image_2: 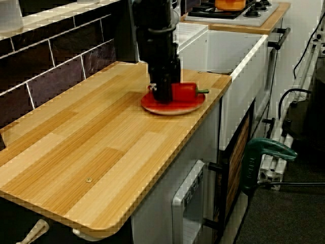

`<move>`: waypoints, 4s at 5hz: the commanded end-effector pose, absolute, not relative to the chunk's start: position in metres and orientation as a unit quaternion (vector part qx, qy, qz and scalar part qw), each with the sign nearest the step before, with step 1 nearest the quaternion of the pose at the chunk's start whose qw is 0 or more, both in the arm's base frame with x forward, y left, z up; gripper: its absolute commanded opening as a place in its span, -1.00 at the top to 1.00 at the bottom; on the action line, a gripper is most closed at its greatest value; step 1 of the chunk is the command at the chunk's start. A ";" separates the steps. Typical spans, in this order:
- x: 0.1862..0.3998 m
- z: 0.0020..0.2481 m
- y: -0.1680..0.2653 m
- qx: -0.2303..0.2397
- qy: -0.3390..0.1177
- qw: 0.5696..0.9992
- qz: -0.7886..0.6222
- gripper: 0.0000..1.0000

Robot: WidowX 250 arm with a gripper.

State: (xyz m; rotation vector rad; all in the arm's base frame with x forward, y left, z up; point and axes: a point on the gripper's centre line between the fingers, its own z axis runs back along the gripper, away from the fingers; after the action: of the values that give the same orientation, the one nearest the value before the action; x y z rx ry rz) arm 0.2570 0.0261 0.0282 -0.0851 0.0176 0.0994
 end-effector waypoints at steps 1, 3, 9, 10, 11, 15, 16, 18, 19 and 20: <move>0.251 0.049 0.071 -0.052 0.013 0.997 0.058 -1.00; 0.247 0.106 0.113 -0.137 0.018 0.988 0.067 -1.00; 0.257 0.117 0.155 -0.088 -0.020 0.987 -0.133 -1.00; 0.249 0.112 0.111 -0.053 -0.021 0.981 -0.187 -1.00; 0.240 0.112 0.082 -0.056 -0.031 0.981 -0.182 -1.00; 0.238 0.059 0.051 -0.032 -0.024 0.995 -0.094 -1.00; 0.236 0.049 0.049 -0.023 -0.019 0.996 -0.084 -1.00; 0.229 0.038 0.045 -0.037 -0.018 0.998 -0.056 -1.00; 0.230 0.034 0.048 -0.041 -0.011 0.998 -0.040 -1.00; 0.233 0.027 0.050 -0.033 -0.011 0.999 -0.023 1.00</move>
State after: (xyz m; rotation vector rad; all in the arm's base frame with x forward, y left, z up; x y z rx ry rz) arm 0.2284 0.0417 0.0259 -0.0780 0.0120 -0.0506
